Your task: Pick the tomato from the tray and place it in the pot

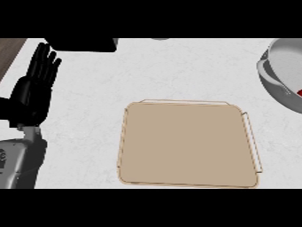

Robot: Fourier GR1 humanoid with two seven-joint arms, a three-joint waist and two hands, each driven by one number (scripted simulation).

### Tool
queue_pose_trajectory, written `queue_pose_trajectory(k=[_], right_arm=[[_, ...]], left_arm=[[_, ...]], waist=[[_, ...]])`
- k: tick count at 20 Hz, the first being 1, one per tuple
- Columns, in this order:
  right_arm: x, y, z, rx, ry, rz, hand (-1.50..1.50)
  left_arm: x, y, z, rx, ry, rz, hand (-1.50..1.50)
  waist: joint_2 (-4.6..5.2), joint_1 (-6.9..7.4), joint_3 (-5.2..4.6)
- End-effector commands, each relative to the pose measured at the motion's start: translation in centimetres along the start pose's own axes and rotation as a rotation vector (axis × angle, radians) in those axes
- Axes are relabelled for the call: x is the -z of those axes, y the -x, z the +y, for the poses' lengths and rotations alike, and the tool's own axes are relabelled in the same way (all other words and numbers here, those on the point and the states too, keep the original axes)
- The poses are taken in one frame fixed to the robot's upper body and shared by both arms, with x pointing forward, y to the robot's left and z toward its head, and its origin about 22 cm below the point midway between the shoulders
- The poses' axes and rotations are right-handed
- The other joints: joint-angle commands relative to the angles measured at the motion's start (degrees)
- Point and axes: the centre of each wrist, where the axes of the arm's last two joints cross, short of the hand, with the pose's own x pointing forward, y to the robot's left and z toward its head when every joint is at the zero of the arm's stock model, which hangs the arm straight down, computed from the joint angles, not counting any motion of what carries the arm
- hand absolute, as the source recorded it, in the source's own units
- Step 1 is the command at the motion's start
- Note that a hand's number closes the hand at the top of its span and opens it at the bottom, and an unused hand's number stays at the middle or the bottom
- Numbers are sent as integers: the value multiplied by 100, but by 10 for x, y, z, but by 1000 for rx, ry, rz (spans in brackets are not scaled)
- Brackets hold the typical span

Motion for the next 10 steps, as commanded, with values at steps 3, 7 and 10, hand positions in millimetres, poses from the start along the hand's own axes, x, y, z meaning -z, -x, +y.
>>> queue_pose_trajectory(k=[3,7,10], right_arm=[[8,-14,-11,239,113,73,-150],[16,29,-20,263,178,13,-150],[6,43,-23,321,203,-1,-150]], left_arm=[[-7,9,4,3,-4,4,0],[-9,15,6,15,-45,14,0],[-21,17,11,13,-37,28,0]], waist=[[-41,-82,-8],[-84,-207,-15],[-112,-231,-20]])
